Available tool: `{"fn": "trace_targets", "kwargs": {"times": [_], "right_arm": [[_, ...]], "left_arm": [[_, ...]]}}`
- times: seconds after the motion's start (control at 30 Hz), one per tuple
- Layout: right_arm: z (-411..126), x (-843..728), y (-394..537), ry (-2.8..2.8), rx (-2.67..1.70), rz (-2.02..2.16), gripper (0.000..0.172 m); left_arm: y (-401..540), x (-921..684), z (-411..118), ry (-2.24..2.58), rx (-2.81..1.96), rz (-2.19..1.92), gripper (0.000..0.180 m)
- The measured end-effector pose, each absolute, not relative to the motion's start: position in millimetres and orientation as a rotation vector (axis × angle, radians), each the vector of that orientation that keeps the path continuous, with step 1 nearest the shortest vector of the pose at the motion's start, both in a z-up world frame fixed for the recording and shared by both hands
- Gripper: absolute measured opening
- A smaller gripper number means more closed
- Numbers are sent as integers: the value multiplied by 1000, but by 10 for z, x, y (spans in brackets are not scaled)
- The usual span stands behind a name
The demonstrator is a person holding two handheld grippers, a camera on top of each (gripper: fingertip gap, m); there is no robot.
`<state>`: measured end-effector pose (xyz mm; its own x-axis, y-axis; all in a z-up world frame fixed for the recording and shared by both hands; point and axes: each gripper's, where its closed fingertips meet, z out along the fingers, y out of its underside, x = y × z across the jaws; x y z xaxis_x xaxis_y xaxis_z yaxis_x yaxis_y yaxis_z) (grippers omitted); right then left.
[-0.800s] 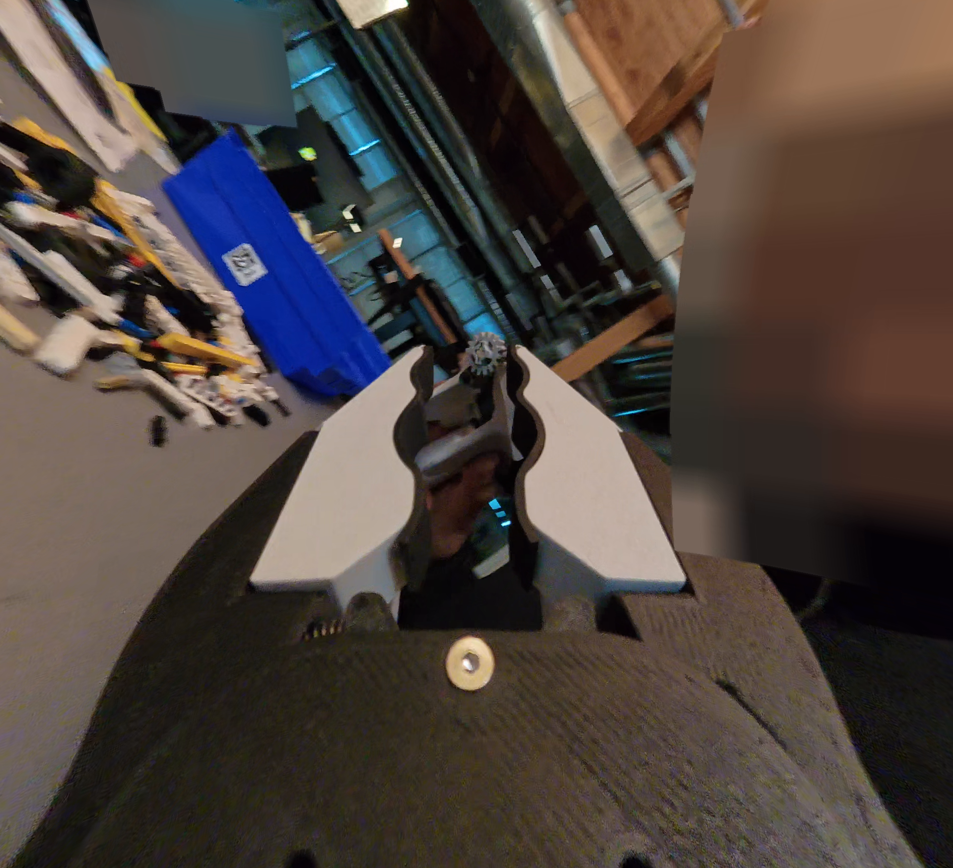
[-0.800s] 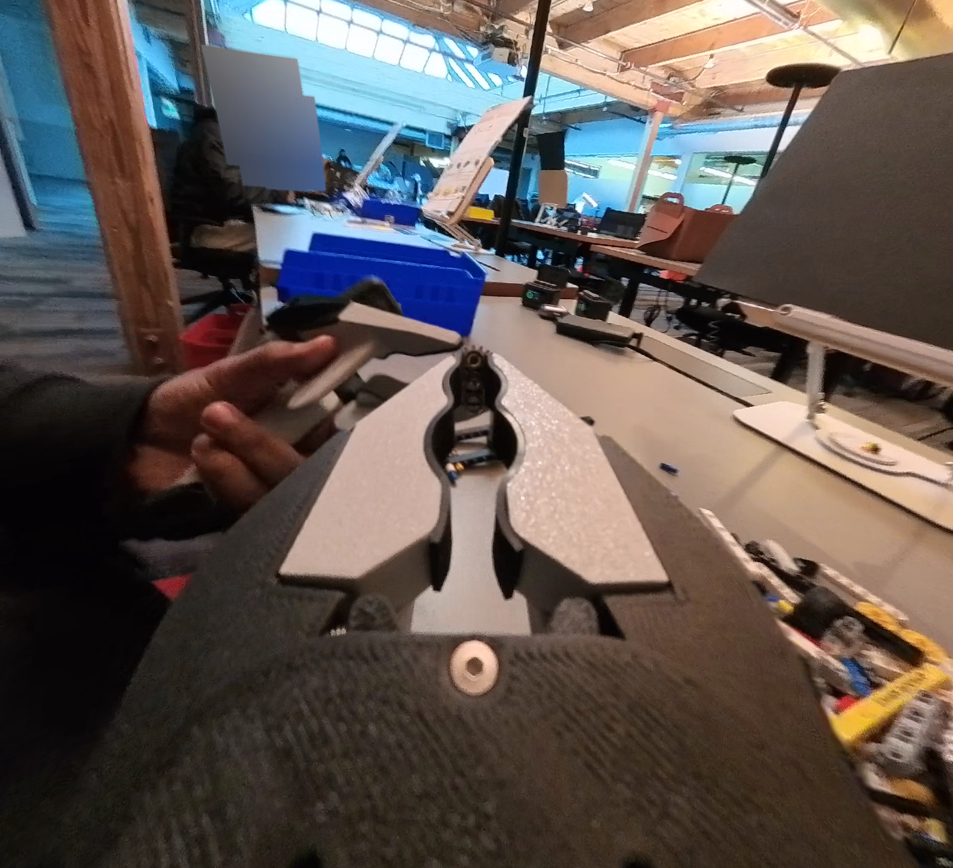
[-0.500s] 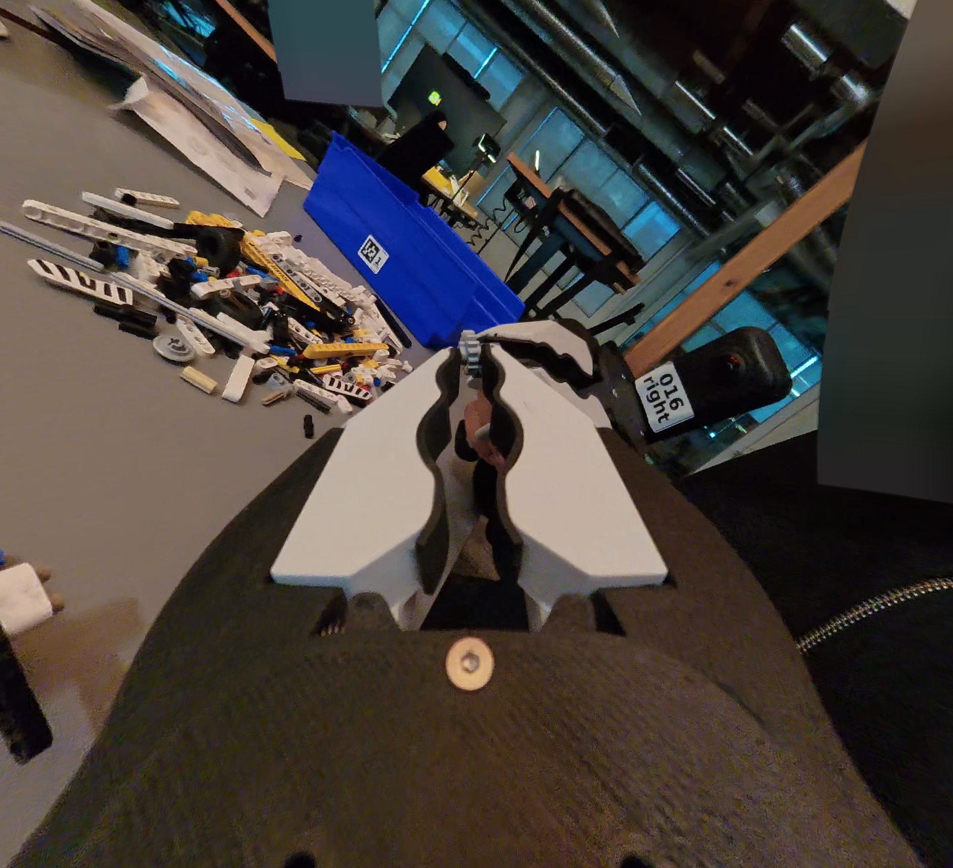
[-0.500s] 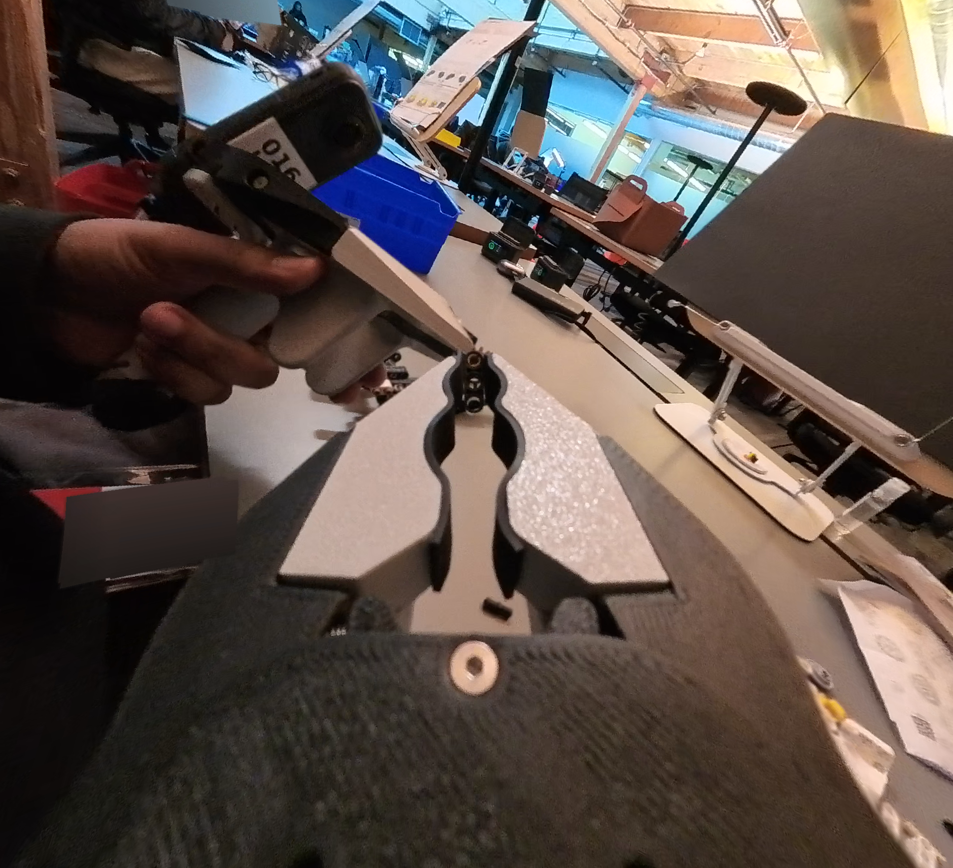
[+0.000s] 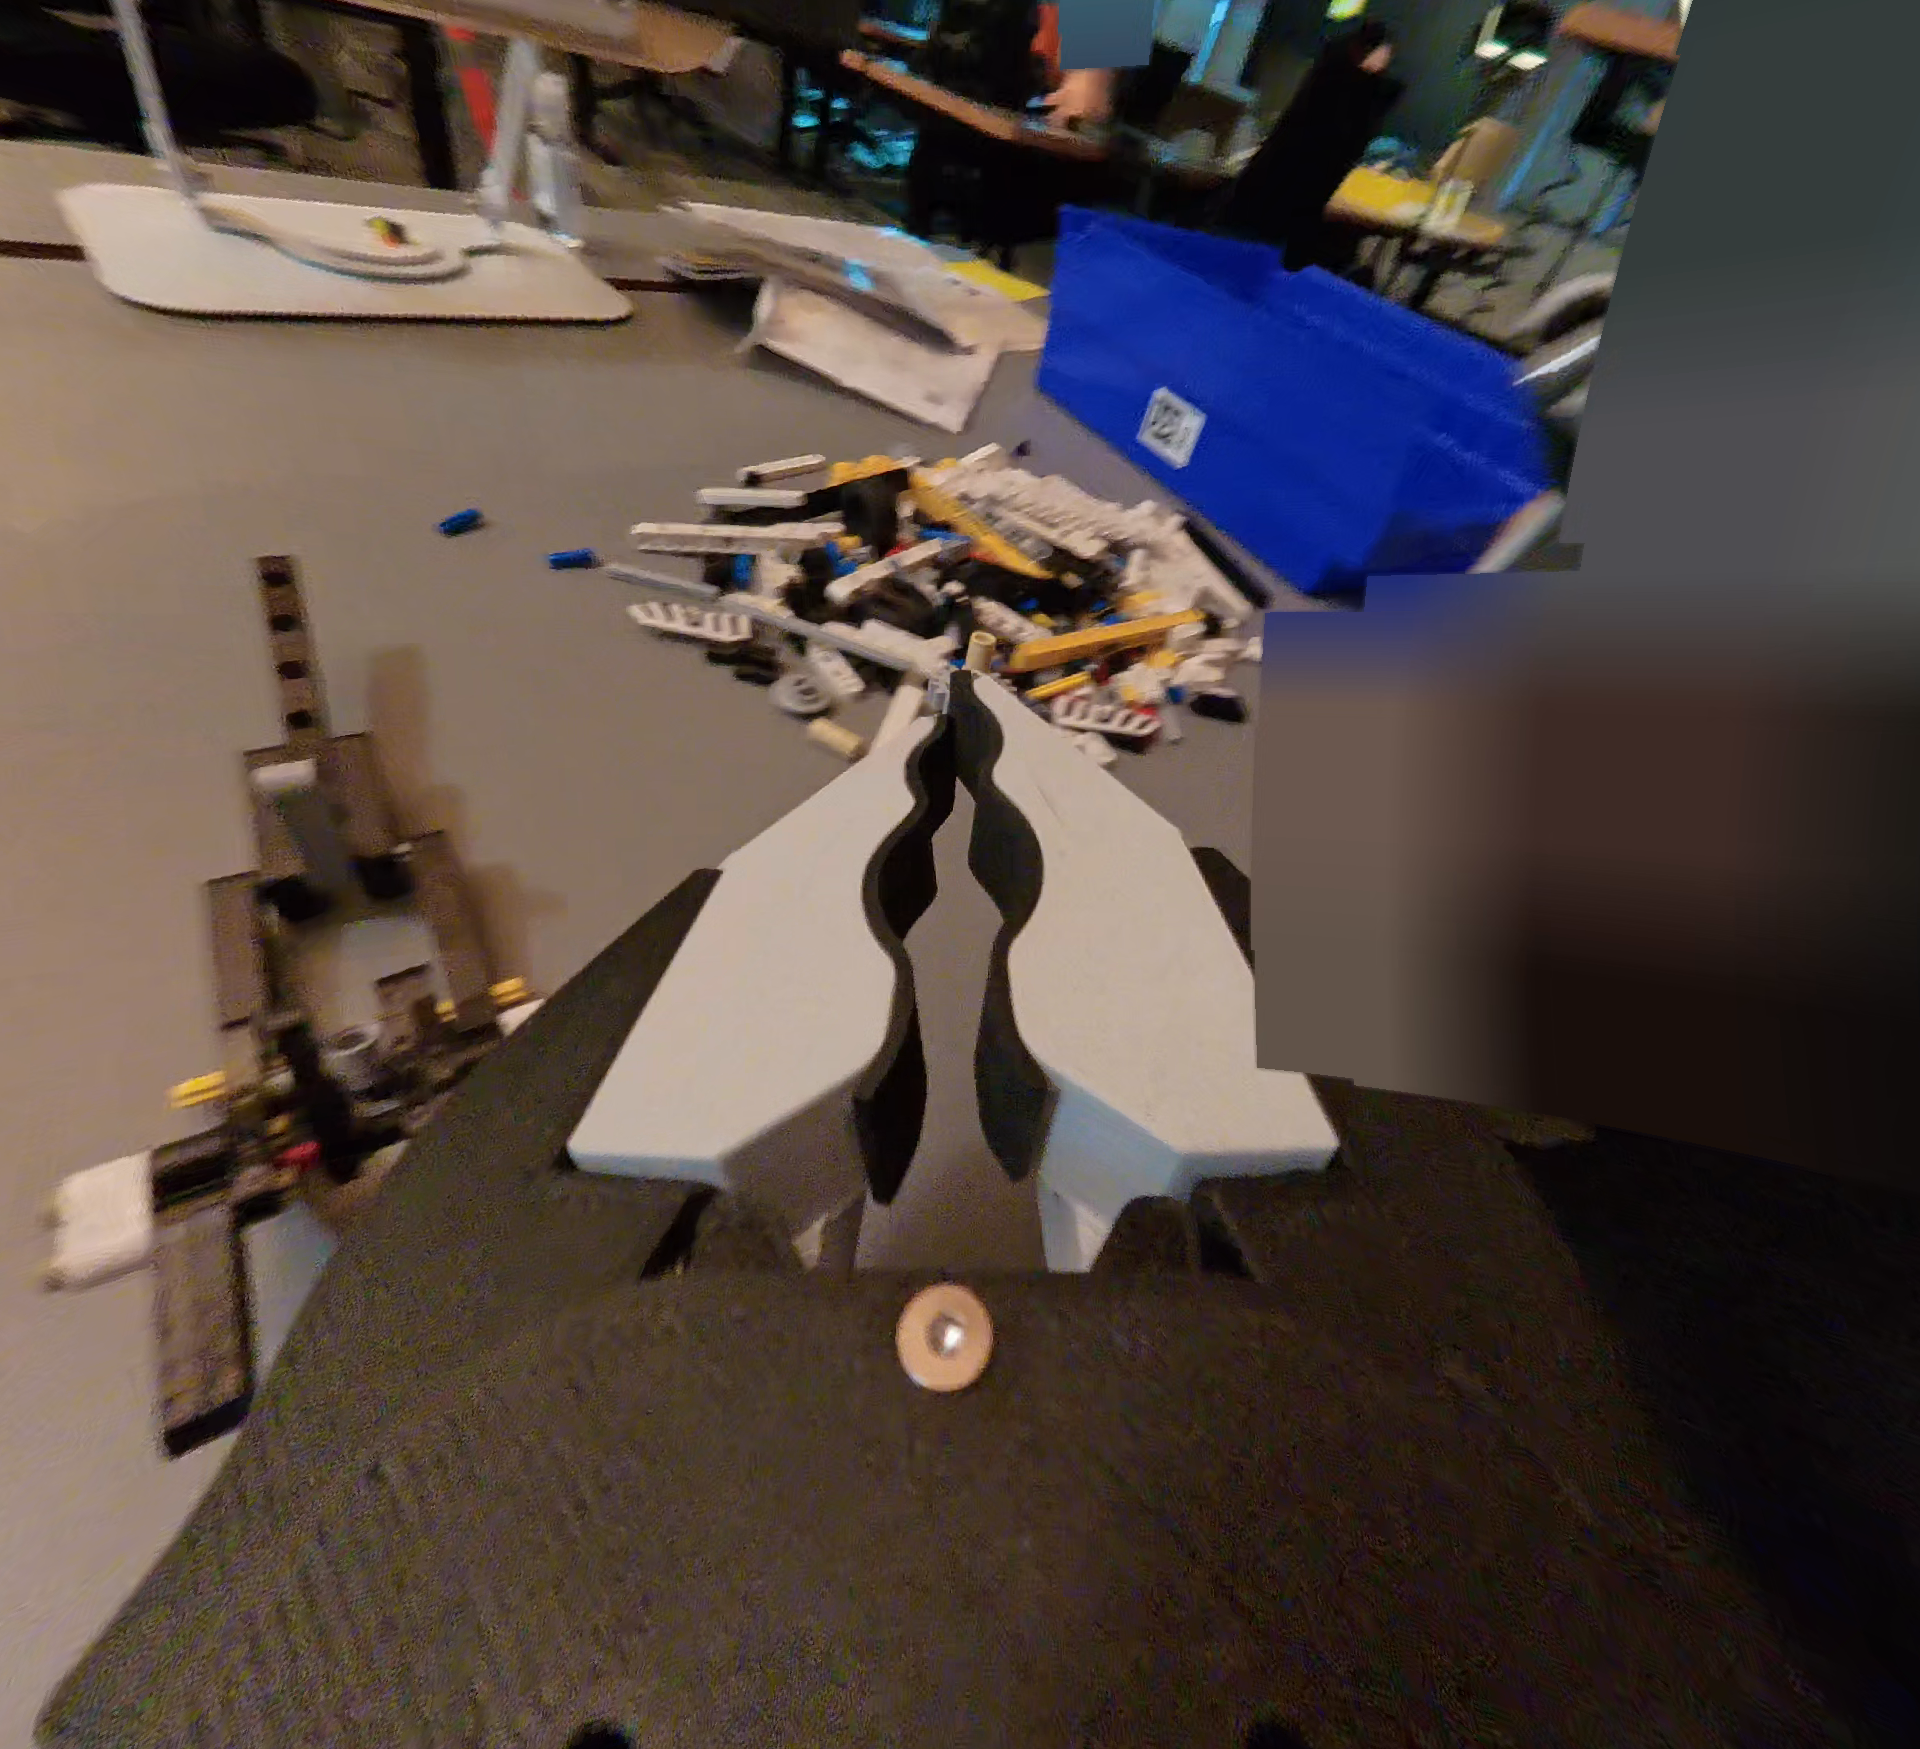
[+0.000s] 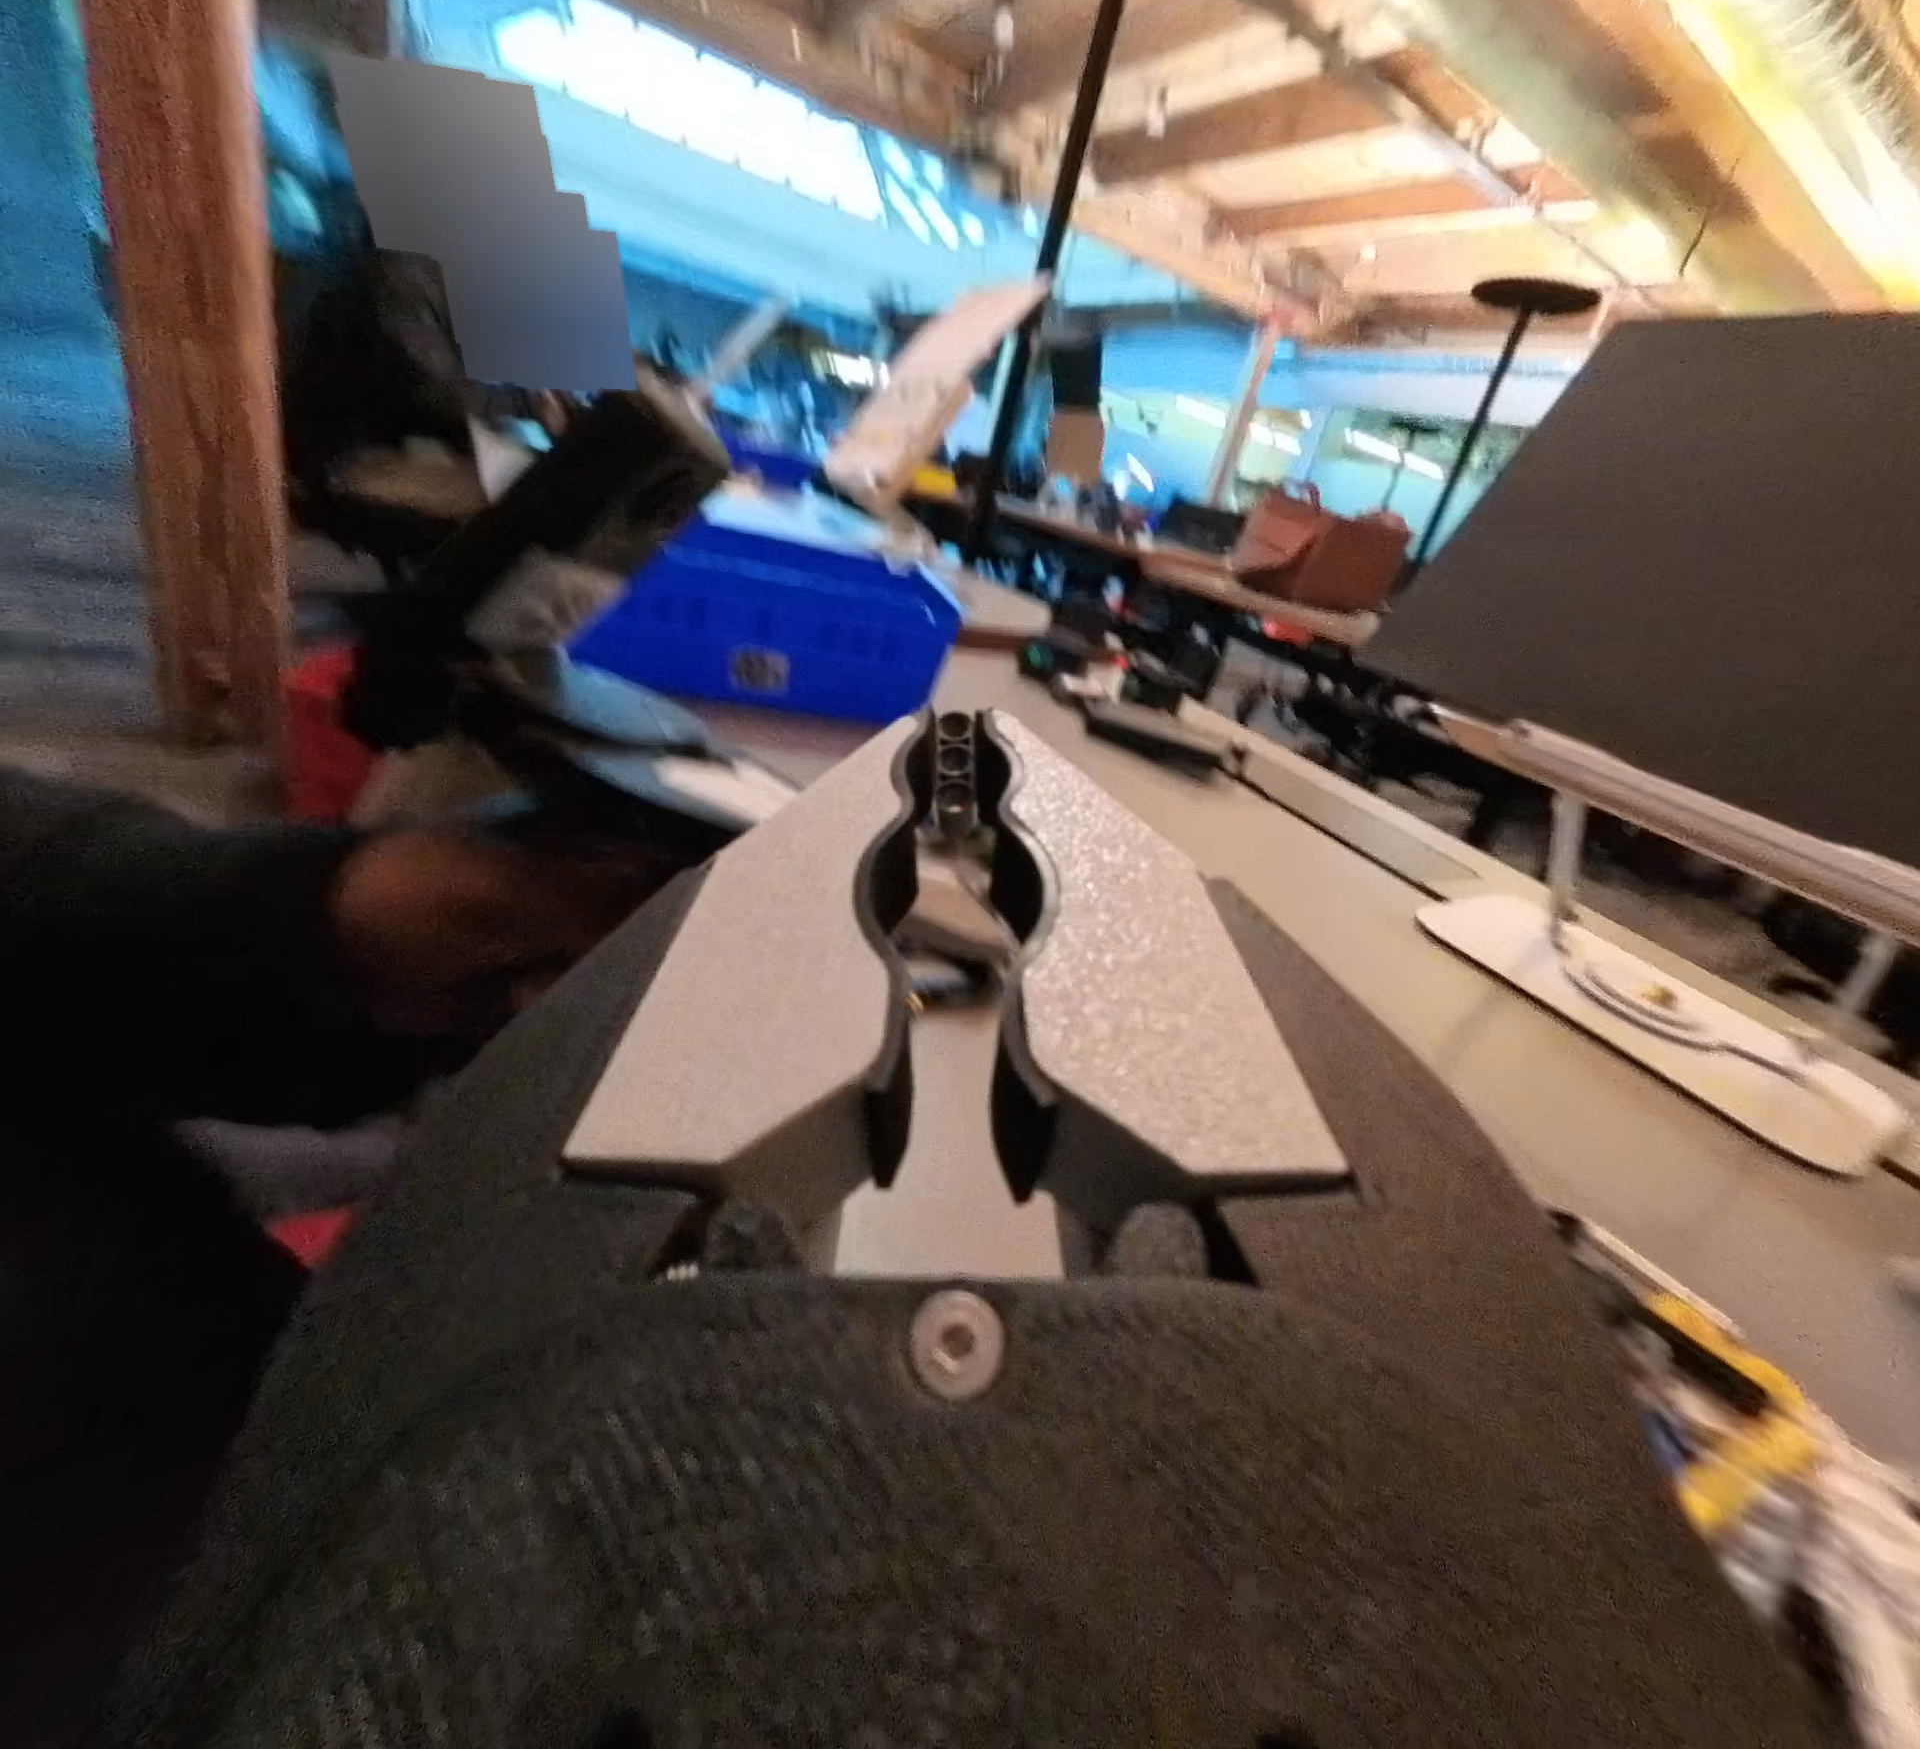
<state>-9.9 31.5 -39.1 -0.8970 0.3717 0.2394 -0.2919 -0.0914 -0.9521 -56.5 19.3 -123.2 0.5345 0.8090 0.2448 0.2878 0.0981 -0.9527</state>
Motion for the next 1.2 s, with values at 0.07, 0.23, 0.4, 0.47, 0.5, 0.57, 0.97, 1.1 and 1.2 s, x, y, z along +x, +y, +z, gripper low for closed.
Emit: {"fn": "trace_targets", "kwargs": {"times": [0.07, 0.23, 0.4, 0.47, 0.5, 0.57, 0.97, 1.1, 1.2], "right_arm": [[-529, -254, 335, -1779, -99, 1876, 4], [-441, -380, 519, -1751, -296, 2156, 3], [-688, -672, 616, -1902, -504, 2080, 4], [-1071, -830, 634, -2121, -632, 1901, 4], [-1277, -910, 685, -2212, -704, 1789, 4], [-1555, -1006, 801, -2345, -820, 1621, 5], [-1864, -1179, 1139, -2405, -901, 1291, 11], [-1788, -1216, 1188, -2360, -897, 1333, 16], [-1487, -1277, 1294, -2222, -927, 1514, 14]], "left_arm": [[285, -502, -1019, -965, -1370, 373, 0], [333, -519, -926, -942, -1310, 259, 0], [339, -515, -895, -964, -1223, 154, 0], [302, -532, -899, -975, -1213, 172, 0], [291, -535, -897, -979, -1203, 165, 0], [277, -540, -909, -990, -1189, 147, 0], [329, -558, -1012, -1012, -1196, 96, 0], [351, -550, -1047, -1018, -1207, 82, 0], [394, -532, -1088, -1018, -1234, 75, 0]]}}
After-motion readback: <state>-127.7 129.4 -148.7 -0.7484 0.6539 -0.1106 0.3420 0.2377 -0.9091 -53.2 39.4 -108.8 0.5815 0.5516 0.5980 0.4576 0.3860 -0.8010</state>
